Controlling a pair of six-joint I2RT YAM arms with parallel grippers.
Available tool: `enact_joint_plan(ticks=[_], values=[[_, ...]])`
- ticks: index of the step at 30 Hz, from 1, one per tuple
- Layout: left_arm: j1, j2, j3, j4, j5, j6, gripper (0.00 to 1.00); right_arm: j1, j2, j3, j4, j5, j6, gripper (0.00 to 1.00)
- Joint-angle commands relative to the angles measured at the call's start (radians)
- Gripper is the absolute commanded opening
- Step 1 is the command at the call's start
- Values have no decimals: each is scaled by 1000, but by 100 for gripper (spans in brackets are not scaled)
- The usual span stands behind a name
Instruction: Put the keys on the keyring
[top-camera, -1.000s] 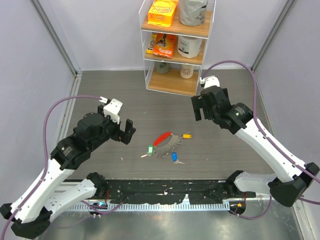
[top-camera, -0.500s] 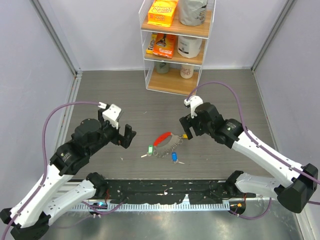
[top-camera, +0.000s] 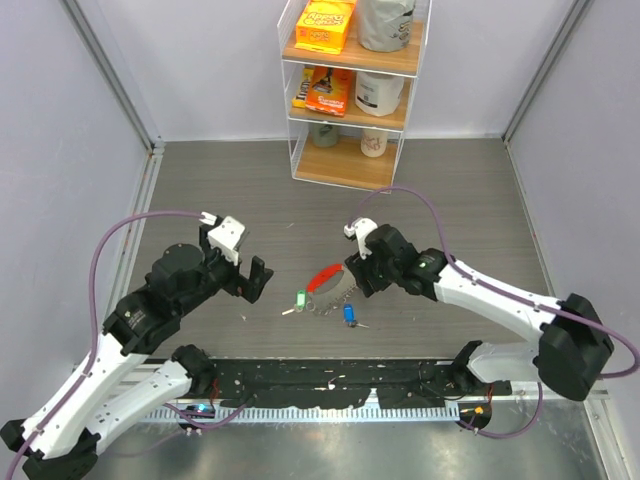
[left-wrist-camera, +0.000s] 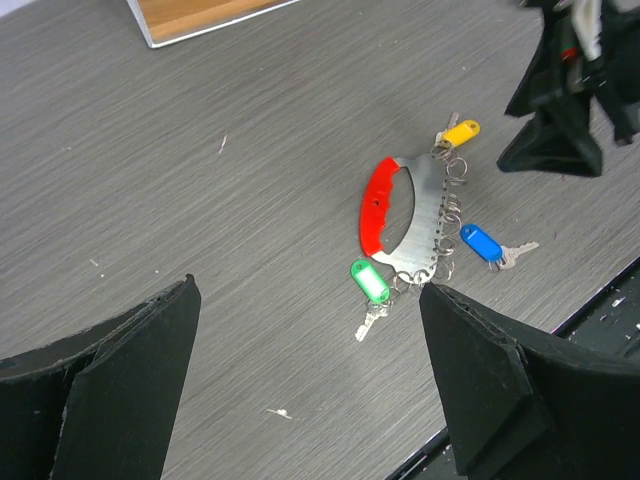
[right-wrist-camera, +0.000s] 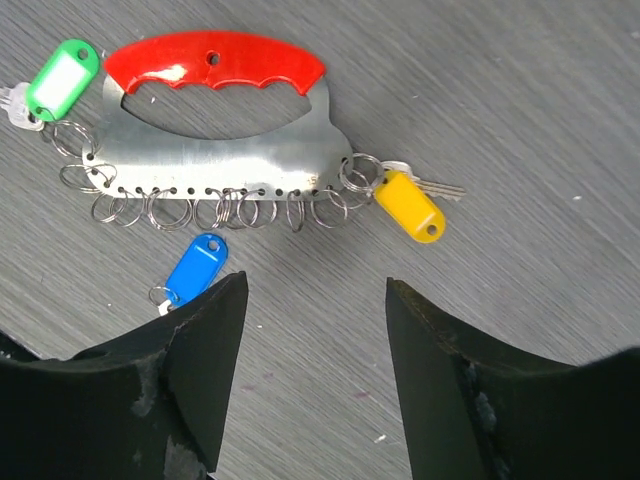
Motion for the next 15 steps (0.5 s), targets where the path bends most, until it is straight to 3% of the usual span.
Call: enact_joint_plan(ticks=[1,15], values=[[2,-11,-7,57,15,21,99,27,64,13,83,21,19,61],[3,-8,-10,56,1,30,99,67,170,24,82,36,62,49]])
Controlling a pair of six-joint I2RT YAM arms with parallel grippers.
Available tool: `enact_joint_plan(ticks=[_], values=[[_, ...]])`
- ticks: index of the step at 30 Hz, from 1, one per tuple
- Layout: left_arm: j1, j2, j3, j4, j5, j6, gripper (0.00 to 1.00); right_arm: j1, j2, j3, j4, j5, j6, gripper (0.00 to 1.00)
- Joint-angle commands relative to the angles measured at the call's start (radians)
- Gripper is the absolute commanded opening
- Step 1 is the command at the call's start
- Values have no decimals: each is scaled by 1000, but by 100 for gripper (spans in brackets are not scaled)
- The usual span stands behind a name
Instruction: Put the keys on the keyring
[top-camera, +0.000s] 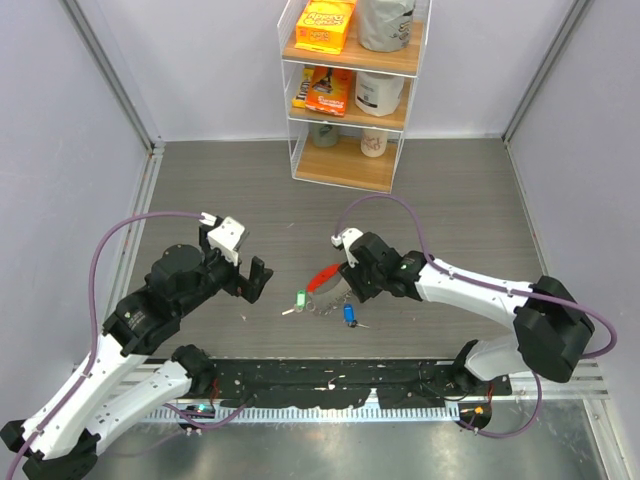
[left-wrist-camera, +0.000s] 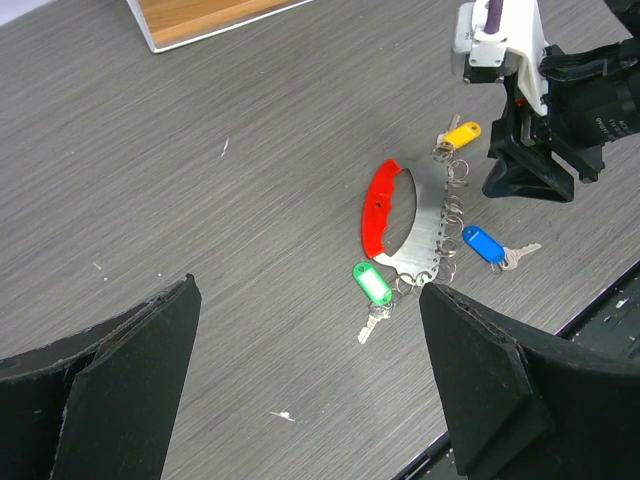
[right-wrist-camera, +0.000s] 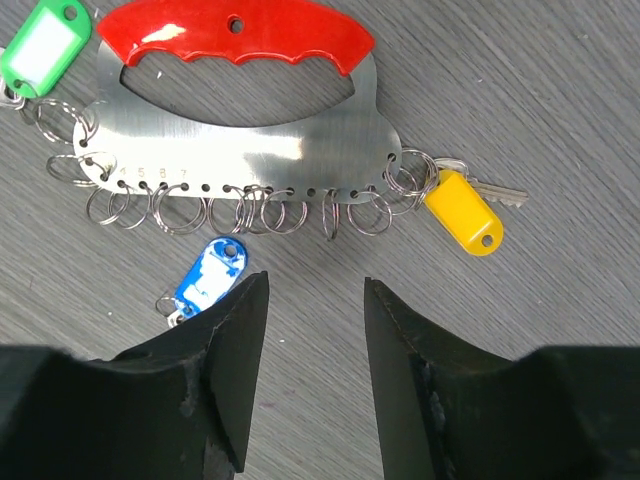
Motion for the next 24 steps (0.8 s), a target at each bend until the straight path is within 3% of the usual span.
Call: enact_joint_plan(ticks=[1,24], values=[[3,2,-3,47,2,17,99,4,27,23,48,23,34,48],[2,21,-5,46,-10,24,99,4,154,36,115,56,42,33]])
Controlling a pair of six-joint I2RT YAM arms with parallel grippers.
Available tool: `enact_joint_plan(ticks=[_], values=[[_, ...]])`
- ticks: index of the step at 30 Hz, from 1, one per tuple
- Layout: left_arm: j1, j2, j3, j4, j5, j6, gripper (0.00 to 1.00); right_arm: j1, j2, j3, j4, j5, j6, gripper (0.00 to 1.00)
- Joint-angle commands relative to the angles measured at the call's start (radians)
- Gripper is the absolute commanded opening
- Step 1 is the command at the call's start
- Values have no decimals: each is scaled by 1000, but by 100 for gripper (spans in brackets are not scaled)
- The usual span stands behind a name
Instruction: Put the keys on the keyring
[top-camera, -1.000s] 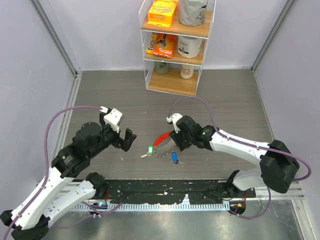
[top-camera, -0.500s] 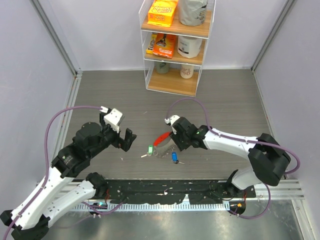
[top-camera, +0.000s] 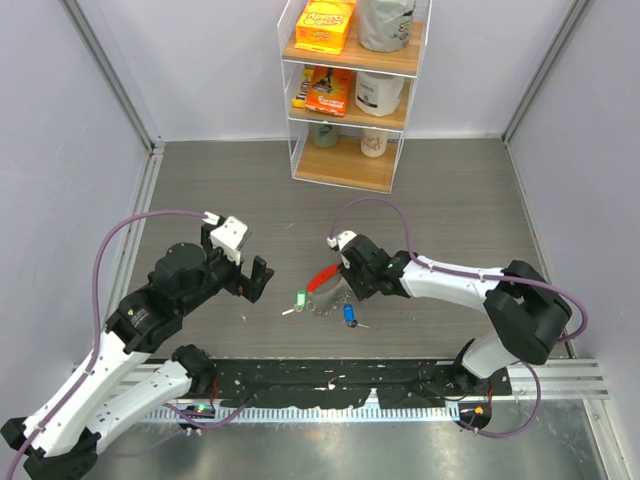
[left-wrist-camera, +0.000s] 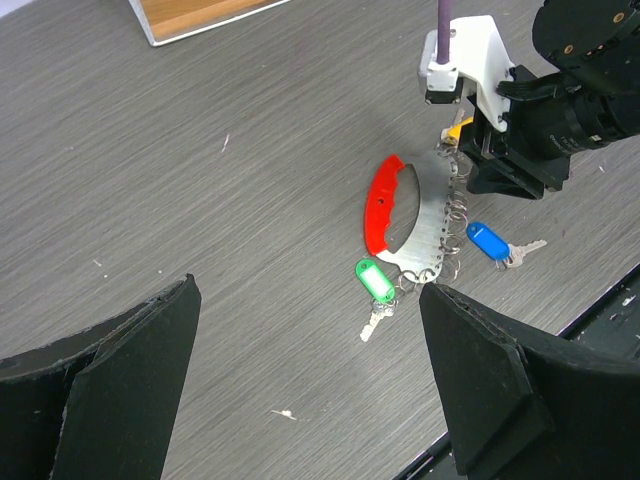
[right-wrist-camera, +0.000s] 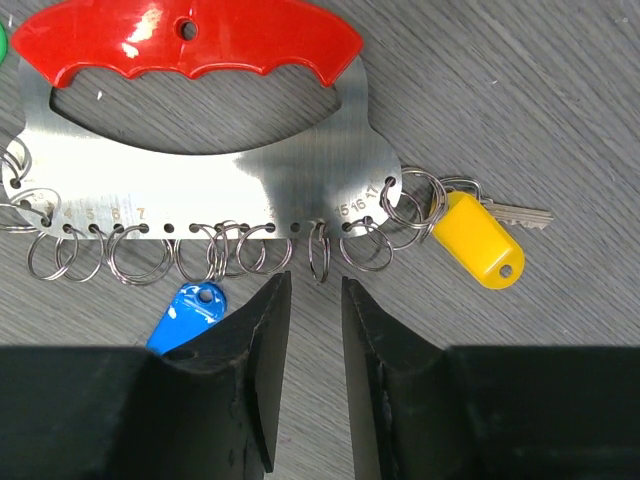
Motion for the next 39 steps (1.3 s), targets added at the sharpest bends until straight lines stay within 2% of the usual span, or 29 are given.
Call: enact_joint_plan(ticks=[1,26,28,29,30,35,39], values=[[2,6,-2,44,-7,21,99,4,17,38,37,27,4,32],[2,20,0,43,-14,26,99,1,74,47,74,42,7,24],[2,20,-2,43,-16,26,99,-1,81,47,77,42,7,19],[2,20,-2,44,-17,24,99,-5,83,45,78,40,7,9],[2,19,-2,41,-17,26,99,-4,83,44,81,42,8,6],[2,17,-2,43,-17,26,99,-7,26,22,91,62,1,6],[0,9,0,43,-5,22,99,-5,-76,48,20,44,-39,6]])
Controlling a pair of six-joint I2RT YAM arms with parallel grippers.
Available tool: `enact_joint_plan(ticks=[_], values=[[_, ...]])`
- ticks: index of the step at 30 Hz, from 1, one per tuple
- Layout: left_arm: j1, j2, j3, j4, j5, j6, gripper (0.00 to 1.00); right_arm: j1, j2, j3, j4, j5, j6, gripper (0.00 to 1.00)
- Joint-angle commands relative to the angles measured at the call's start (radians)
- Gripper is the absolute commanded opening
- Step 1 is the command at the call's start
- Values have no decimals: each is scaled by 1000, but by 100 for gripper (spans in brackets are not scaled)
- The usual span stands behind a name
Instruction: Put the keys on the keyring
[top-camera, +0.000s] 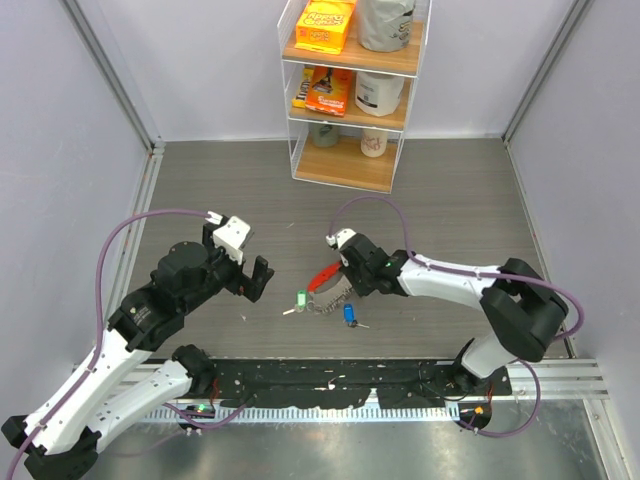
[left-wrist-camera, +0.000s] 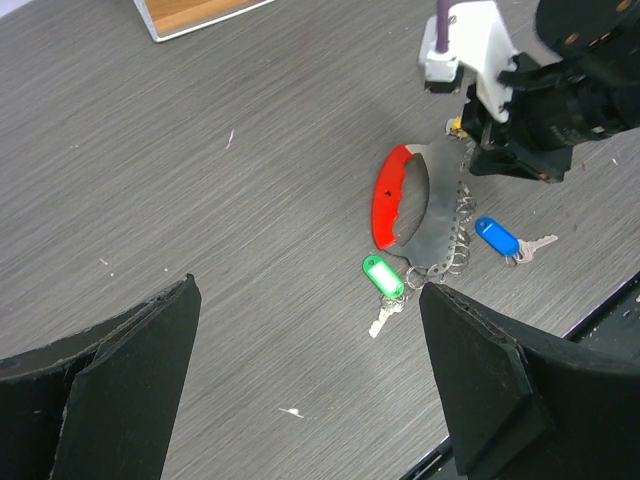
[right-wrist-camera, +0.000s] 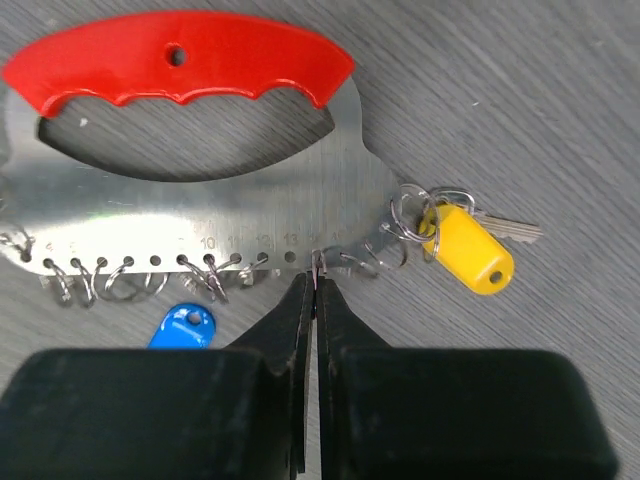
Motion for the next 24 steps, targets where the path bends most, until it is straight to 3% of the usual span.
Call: enact_joint_plan(ticks=[1,6,13,20,24], values=[[2,-7,3,44,7,2,99,-3,-143,57,-58,-11,-43,6],[2,-29,9,58,60,-29,99,3,-312,120,-170,-148,-126,6],[2,-58,23,89,247,-50,99,40,-452,210,-291,-401,-285,6],[2,-99,6,116,354,-46,99,57,-495,344,-392,-689,-428,6],[2,-119,-14,144,431,-43,99,66,-472,430,-486,-754,-492,6]])
